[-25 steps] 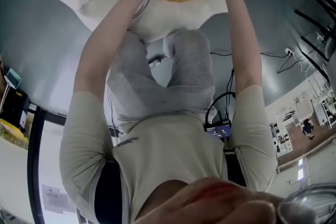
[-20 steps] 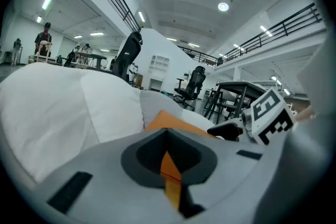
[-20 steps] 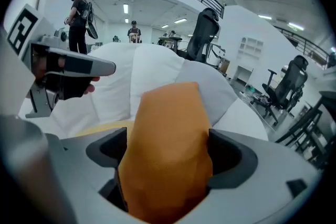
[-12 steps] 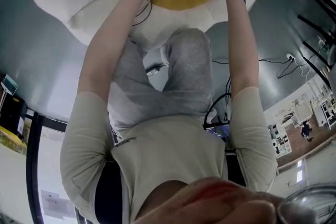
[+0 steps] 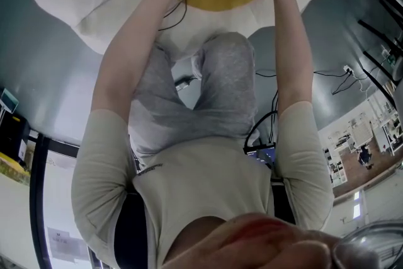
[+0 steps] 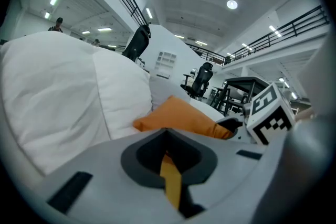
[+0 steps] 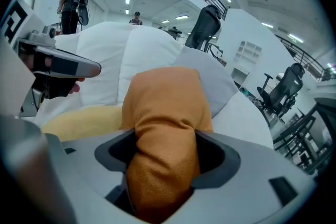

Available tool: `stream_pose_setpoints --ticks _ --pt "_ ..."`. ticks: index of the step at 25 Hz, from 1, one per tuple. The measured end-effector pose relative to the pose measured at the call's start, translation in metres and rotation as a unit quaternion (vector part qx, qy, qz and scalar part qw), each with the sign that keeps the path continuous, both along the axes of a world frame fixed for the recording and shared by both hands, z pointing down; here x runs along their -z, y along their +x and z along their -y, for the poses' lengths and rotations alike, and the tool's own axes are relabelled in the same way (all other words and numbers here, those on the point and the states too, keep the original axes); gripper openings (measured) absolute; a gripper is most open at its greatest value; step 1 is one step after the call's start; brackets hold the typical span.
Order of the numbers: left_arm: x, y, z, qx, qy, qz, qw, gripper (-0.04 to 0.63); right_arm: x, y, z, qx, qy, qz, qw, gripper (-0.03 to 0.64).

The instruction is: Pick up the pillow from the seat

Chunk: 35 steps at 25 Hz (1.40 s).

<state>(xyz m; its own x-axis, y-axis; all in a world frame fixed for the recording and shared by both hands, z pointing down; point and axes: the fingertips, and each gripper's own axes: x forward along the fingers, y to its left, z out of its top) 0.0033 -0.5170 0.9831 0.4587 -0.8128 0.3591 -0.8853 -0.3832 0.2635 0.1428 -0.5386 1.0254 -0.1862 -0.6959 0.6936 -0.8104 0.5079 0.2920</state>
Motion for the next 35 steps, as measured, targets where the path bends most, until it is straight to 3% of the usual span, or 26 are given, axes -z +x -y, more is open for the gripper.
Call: stream_pose_setpoints --ticks 6,10,14,18,23,28,35 --pt "0.021 0.014 -0.006 -0.002 -0.004 0.007 1.0000 0.009 0.016 0.013 -0.012 0.005 0.032 -0.020 0.999 0.224" --pt "0.059 0.028 -0.020 -0.016 -0.017 -0.004 0.9997 0.009 0.059 0.015 -0.023 -0.026 0.048 0.026 0.998 0.206" --pt "0.112 0.018 -0.032 -0.021 -0.004 0.016 0.9996 0.009 0.119 0.013 -0.037 -0.059 0.054 0.069 0.994 0.210" --pt "0.177 0.014 -0.045 -0.021 -0.001 0.024 0.9995 0.009 0.201 0.007 -0.051 -0.050 0.072 0.081 0.993 0.216" --pt "0.272 0.008 -0.064 -0.042 0.036 0.058 0.9967 0.009 0.320 0.002 -0.072 -0.053 0.092 0.113 0.988 0.224" --pt "0.384 -0.007 -0.072 -0.021 0.051 0.033 0.9979 0.009 0.443 0.000 -0.095 -0.051 0.119 0.135 0.982 0.231" --pt "0.545 -0.016 -0.093 -0.020 0.103 0.022 0.9942 0.009 0.605 -0.001 -0.123 -0.054 0.159 0.155 0.973 0.245"
